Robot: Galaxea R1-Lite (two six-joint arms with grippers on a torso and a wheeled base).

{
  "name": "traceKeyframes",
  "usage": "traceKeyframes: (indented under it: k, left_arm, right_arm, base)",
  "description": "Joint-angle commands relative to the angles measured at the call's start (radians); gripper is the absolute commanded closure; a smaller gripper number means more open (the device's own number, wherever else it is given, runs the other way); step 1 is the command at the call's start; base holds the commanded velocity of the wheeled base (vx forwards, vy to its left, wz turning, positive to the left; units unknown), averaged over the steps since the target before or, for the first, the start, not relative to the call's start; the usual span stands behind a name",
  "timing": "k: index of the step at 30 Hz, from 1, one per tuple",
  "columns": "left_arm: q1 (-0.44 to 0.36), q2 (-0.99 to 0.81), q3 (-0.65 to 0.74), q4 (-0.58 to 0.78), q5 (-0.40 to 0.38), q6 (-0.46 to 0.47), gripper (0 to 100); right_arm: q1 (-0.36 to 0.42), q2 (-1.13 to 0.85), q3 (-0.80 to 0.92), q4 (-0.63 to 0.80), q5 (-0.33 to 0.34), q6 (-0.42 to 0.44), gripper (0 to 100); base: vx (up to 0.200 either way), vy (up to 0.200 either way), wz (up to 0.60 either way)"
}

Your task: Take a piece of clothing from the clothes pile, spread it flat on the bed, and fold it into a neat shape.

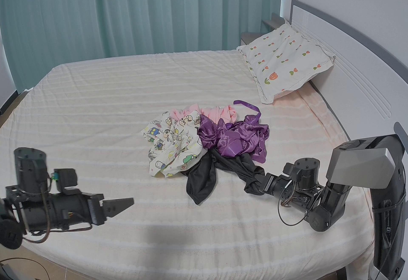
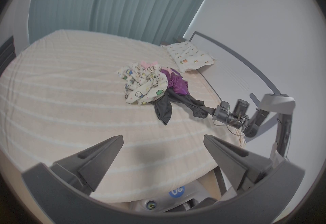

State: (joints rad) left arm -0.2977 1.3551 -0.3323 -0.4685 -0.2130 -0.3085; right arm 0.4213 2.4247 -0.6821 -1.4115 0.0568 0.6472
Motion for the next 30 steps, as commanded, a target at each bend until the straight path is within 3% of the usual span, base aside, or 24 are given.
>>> traceKeyframes:
  k: [1, 5, 15, 23, 30]
  left_arm:
    - [-0.21, 0.621, -0.28, -0.159, 0.144, -0.261, 0]
    - [-0.239, 0.782, -0.427, -0.157, 0.155, -0.33, 0]
    - [-0.25, 1.03, -0.646, -0.168, 0.234, -0.325, 0]
    - [-0.264, 1.159, -0.83, -0.157, 0.248, -0.31, 0]
    - [-0.264, 1.185, -0.899, -0.114, 0.259, -0.29, 0]
  right_arm:
    - [0.005, -0.035, 0.049, -0.043, 0.0, 0.009, 100]
    - [0.007, -0.045, 0.055, -0.043, -0.005, 0.017, 100]
    - [0.013, -0.064, 0.082, -0.073, -0.009, 0.023, 100]
    - [0.011, -0.059, 0.085, -0.075, -0.009, 0.023, 100]
    - [0.008, -0.062, 0.084, -0.075, -0.011, 0.023, 100]
  base:
    - [0.0, 0.0, 0.0]
    - [0.0, 0.0, 0.0]
    - [0.0, 0.0, 0.0]
    - [0.0, 0.0, 0.0]
    - [0.0, 0.0, 0.0]
